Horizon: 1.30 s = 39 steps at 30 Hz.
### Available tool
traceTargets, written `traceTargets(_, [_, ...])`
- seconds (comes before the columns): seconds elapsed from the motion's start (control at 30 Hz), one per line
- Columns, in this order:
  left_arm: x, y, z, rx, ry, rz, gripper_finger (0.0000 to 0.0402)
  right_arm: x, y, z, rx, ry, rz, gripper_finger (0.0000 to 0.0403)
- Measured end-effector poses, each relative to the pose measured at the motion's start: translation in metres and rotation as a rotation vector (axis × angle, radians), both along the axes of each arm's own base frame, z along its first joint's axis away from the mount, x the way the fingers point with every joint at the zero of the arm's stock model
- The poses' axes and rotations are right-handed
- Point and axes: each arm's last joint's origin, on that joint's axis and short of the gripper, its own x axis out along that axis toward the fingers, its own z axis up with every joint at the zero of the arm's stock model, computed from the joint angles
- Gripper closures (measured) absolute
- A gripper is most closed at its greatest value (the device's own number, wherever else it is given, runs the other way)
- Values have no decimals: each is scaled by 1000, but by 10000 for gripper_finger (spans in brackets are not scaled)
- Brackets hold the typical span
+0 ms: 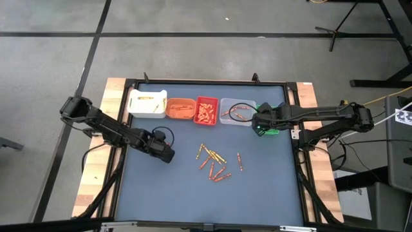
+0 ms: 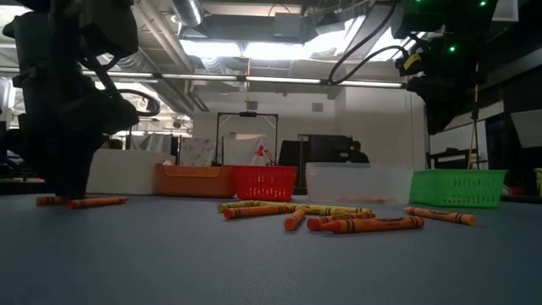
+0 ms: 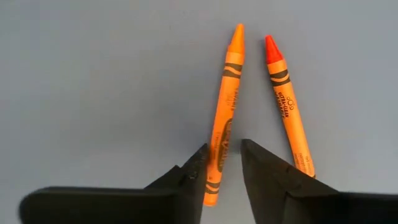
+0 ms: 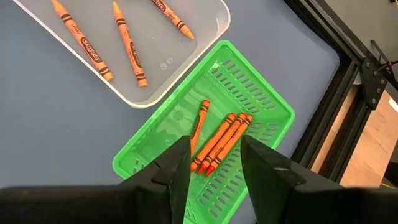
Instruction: Sort crayons
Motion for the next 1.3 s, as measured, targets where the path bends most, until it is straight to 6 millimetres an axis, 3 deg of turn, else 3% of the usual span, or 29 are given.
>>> traceTargets(0.43, [-2, 2, 0, 47, 8, 6, 394, 0, 0, 0, 0, 0, 0, 265])
traceTargets(1.0, [1, 5, 1, 151, -19, -67, 398, 0, 0, 0, 0, -1, 0, 265])
traceTargets(1.3, [16, 17, 4, 187, -112, -162, 398, 3, 0, 0, -2, -33, 0, 265])
